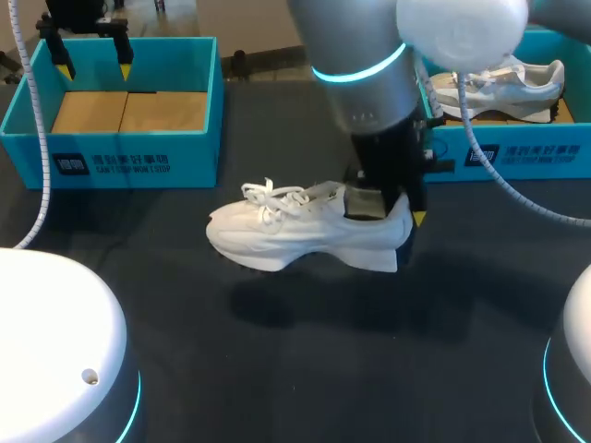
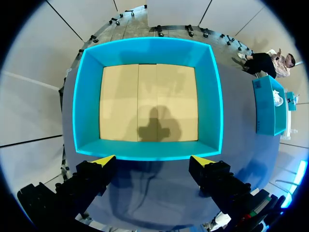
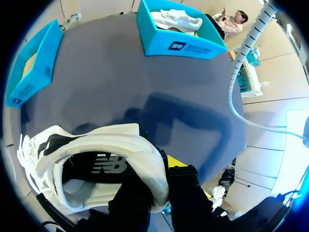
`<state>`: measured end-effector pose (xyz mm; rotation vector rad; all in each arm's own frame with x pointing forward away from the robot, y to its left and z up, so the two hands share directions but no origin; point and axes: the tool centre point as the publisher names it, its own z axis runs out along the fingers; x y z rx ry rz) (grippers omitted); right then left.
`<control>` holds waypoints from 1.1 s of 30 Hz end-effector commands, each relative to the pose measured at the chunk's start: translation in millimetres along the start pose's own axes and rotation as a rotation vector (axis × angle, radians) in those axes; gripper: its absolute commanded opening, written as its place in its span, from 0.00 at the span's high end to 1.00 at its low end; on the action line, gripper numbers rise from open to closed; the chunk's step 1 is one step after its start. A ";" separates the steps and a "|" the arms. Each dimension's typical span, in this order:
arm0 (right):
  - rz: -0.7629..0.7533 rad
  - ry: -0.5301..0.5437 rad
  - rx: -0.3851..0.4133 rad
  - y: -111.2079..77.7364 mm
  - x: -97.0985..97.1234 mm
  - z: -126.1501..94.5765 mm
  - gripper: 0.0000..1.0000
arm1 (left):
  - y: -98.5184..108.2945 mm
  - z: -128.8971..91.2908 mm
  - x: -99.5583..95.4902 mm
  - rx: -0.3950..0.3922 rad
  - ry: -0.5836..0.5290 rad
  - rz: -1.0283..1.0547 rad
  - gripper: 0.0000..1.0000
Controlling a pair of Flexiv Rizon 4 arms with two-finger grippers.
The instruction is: Take the shoe out of the shoebox, open the shoe tongue, remove and reinsert the insole, then place the shoe into the shoebox
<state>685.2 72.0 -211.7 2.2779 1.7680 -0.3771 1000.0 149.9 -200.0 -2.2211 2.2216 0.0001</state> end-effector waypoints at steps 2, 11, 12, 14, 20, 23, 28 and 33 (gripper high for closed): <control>0.004 -0.036 -0.034 -13.0 14.2 20.2 1.00 | 0.0 0.0 0.0 0.000 0.000 0.000 0.00; -0.066 0.026 -0.046 -3.3 43.1 80.8 1.00 | 0.0 0.0 0.0 0.000 0.000 0.000 0.00; -0.064 0.037 -0.048 -1.8 45.4 89.2 1.00 | 0.0 0.0 0.0 0.000 0.000 0.000 0.00; -0.064 0.038 -0.050 -0.1 47.4 99.2 1.00 | 0.0 0.0 0.0 0.000 0.000 0.000 0.00; -0.066 0.055 -0.068 5.0 44.8 125.6 1.00 | 0.0 0.0 0.0 0.000 0.000 0.000 0.00; -0.075 0.061 -0.078 5.7 43.7 132.4 1.00 | 0.0 0.0 0.0 0.000 0.000 0.000 0.00; -0.084 0.082 -0.101 7.0 42.5 141.3 1.00 | 0.0 0.0 0.0 0.000 0.000 0.000 0.00; -0.095 0.074 -0.096 9.5 42.3 146.9 1.00 | 0.0 0.0 0.0 0.000 0.000 0.000 0.00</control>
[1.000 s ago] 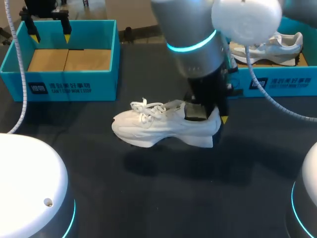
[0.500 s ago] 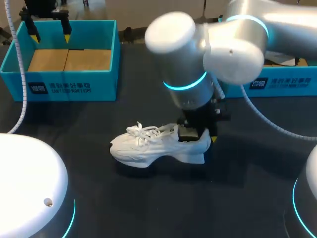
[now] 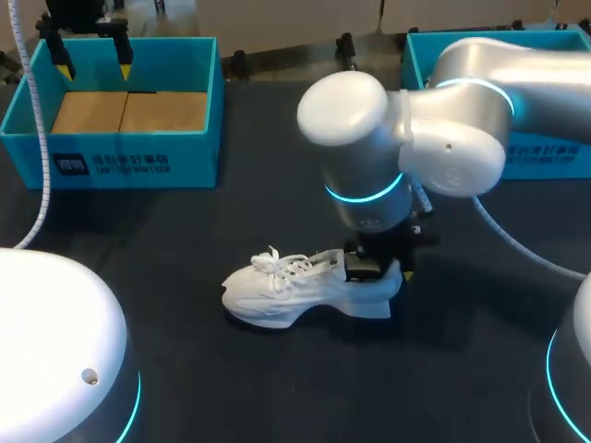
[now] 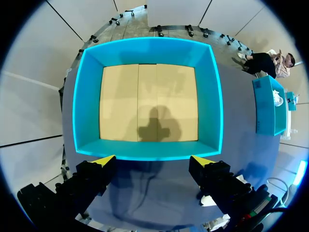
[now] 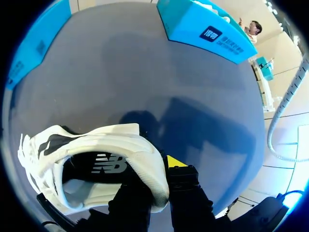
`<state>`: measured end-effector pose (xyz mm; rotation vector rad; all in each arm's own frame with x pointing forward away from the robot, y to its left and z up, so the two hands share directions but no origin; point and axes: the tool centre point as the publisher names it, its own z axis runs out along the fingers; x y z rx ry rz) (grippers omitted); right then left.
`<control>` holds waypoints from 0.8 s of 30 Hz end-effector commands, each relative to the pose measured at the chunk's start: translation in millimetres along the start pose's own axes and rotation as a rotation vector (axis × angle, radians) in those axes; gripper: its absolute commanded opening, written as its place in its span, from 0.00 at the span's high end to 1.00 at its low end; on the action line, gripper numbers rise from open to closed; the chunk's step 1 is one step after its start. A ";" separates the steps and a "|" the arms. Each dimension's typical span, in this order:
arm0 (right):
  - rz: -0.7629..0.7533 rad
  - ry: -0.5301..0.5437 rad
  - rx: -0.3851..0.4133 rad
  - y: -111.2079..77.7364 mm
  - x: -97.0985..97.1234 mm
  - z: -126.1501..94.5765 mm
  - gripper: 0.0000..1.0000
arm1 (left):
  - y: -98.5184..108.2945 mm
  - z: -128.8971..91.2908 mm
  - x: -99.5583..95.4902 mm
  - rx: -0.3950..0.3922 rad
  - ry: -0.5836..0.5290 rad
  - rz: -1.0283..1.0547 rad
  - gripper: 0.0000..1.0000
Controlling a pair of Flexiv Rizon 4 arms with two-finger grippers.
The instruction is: Take the shoe out of the shoebox, open the shoe tongue, remove and reinsert the insole, then place the shoe into the shoebox
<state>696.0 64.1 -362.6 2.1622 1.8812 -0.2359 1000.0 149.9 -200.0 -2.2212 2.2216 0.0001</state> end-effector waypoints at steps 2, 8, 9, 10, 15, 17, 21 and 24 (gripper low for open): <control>0.004 0.015 0.009 0.6 -5.1 4.3 1.00 | 0.0 0.0 0.0 0.000 0.000 0.000 0.00; 0.028 0.014 0.022 1.8 -4.0 8.7 1.00 | 0.0 0.0 0.0 0.000 0.000 0.000 0.00; 0.028 0.013 0.026 2.0 -3.6 9.3 1.00 | 0.0 0.0 0.0 0.000 0.000 0.000 0.00; 0.028 0.010 0.029 2.1 -3.3 9.6 1.00 | 0.0 0.0 0.0 0.000 0.000 0.000 0.00; 0.034 0.009 0.027 2.8 -2.7 2.3 0.53 | 0.0 0.0 0.0 0.000 0.000 0.000 0.00; 0.037 0.007 0.023 2.8 -3.0 -1.6 0.51 | 0.0 0.0 0.0 0.000 0.000 0.000 0.00; 0.044 -0.009 0.017 3.3 -5.9 -8.6 0.30 | 0.0 0.0 0.0 0.000 0.000 0.000 0.00; 0.037 -0.020 -0.004 3.5 -10.2 -23.0 0.25 | 0.0 0.0 0.0 0.000 0.000 0.000 0.00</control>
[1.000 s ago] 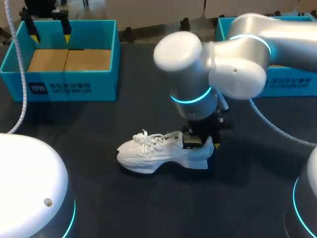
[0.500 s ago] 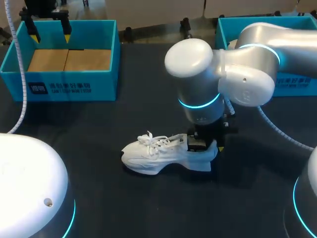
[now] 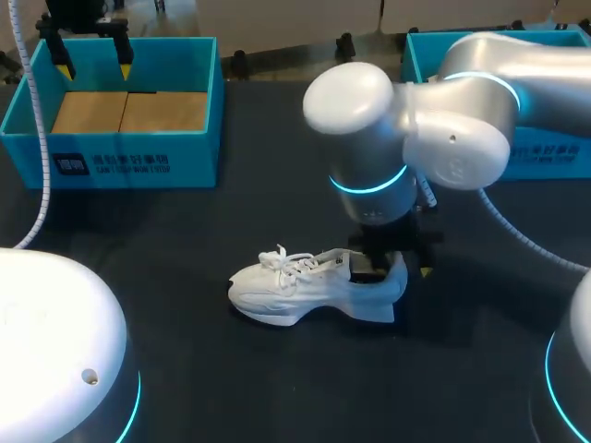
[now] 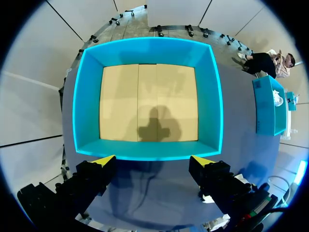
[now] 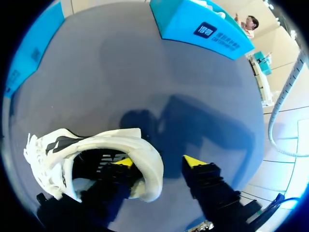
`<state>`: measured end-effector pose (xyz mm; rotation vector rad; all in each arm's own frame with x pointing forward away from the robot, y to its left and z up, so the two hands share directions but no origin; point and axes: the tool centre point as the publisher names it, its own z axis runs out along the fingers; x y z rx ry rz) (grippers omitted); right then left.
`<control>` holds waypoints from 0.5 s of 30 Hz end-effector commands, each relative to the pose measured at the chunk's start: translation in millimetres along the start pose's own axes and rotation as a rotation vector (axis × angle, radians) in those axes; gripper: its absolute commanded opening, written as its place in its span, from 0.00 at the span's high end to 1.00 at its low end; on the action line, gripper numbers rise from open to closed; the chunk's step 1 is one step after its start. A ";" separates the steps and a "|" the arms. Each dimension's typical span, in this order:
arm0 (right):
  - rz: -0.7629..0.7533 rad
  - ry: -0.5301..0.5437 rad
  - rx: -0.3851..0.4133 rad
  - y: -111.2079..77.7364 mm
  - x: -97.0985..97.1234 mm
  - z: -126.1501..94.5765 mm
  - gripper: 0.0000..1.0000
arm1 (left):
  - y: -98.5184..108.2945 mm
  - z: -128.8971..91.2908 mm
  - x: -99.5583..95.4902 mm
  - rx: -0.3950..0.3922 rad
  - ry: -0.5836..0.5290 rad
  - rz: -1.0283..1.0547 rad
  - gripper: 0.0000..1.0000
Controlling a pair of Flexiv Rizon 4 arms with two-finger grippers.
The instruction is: Take the shoe out of the shoebox, open the shoe tongue, remove and reinsert the insole, then place the shoe into the shoebox
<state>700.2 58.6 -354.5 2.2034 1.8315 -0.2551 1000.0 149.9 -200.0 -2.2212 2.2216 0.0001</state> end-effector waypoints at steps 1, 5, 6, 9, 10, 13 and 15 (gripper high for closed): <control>-0.015 -0.013 -0.027 -2.2 -5.0 -22.2 0.23 | 0.0 0.0 0.0 0.000 0.000 0.000 0.00; -0.053 -0.005 -0.048 -1.5 -10.3 -38.4 0.10 | 0.0 0.0 0.0 0.000 0.000 0.000 0.00; -0.068 0.015 -0.061 -1.2 -11.0 -42.6 0.04 | 0.0 0.0 0.0 0.000 0.000 0.000 0.00; -0.172 0.042 -0.104 0.6 -11.1 -54.9 0.00 | 0.0 0.0 0.0 0.000 0.000 0.000 0.00; -0.224 0.059 -0.123 1.2 -10.7 -59.5 0.00 | 0.0 0.0 0.0 0.000 0.000 0.000 0.00; -0.358 0.120 -0.193 3.8 -8.8 -73.1 0.00 | 0.0 0.0 0.0 0.000 0.000 0.000 0.00; -0.458 0.165 -0.247 5.9 -5.3 -81.6 0.00 | 0.0 0.0 0.0 0.000 0.000 0.000 0.00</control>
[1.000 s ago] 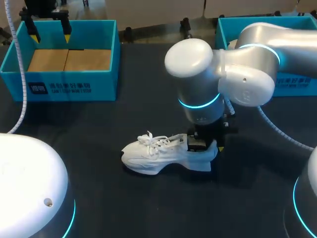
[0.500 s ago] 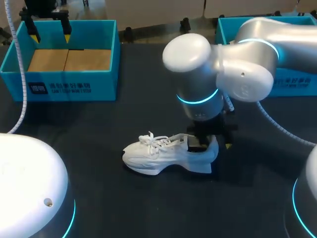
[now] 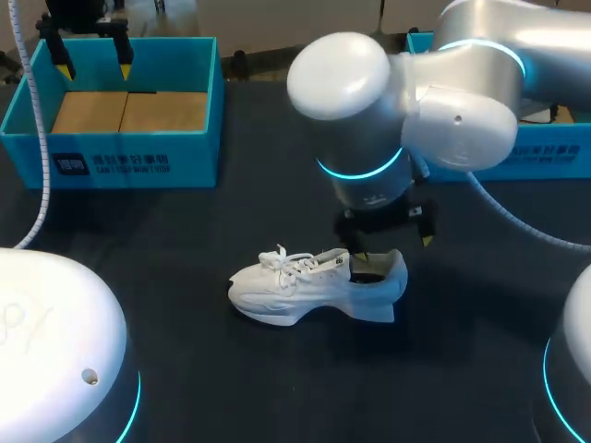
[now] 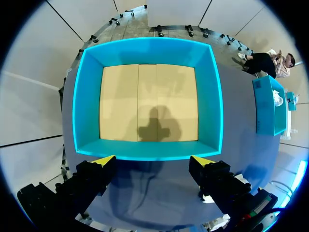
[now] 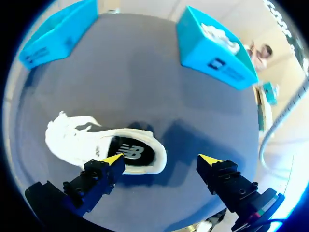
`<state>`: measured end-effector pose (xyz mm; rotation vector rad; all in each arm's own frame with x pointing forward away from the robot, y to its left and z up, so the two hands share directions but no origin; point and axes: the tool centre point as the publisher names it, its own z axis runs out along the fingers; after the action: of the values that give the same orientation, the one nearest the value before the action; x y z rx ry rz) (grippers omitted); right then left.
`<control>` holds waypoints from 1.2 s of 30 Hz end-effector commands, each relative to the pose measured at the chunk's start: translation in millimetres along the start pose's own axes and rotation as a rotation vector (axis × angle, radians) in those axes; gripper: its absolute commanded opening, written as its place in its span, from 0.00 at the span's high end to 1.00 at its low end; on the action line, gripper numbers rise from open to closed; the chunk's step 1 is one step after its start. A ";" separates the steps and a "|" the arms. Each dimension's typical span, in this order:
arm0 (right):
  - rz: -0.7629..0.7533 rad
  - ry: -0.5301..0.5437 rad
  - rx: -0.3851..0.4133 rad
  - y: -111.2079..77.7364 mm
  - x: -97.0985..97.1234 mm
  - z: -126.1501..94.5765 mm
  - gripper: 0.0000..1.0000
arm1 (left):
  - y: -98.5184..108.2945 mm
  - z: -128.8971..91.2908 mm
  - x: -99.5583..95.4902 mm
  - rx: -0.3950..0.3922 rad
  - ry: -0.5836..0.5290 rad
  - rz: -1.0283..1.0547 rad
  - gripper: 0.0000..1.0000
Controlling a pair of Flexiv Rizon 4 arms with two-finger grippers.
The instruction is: Take the shoe out of the shoebox, open the shoe tongue, remove and reinsert the insole, then place the shoe into the shoebox
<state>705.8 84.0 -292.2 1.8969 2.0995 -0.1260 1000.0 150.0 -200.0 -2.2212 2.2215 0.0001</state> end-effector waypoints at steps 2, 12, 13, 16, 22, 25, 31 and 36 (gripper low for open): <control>-0.324 0.187 -0.185 1.6 -4.5 -22.7 0.00 | 0.0 0.1 0.0 0.000 0.000 0.000 0.00; -0.710 0.367 -0.302 10.9 1.7 -33.1 0.00 | 0.0 0.1 0.0 0.000 0.000 0.000 0.00; -0.710 0.367 -0.302 10.9 1.7 -33.1 0.00 | 0.0 0.1 0.0 0.000 0.000 0.000 0.00; -0.710 0.367 -0.302 10.9 1.7 -33.1 0.00 | 0.0 0.1 0.0 0.000 0.000 0.000 0.00; -0.710 0.367 -0.302 10.9 1.7 -33.1 0.00 | 0.0 0.1 0.0 0.000 0.000 0.000 0.00; -0.710 0.367 -0.302 10.9 1.7 -33.1 0.00 | 0.0 0.1 0.0 0.000 0.000 0.000 0.00; -0.710 0.367 -0.302 10.9 1.7 -33.1 0.00 | 0.0 0.1 0.0 0.000 0.000 0.000 0.00; -0.710 0.367 -0.302 10.9 1.7 -33.1 0.00 | 0.0 0.1 0.0 0.000 0.000 0.000 0.00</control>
<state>711.8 101.0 -257.6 1.0038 2.7580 0.3231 1000.0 149.9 -200.0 -2.2212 2.2216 0.0001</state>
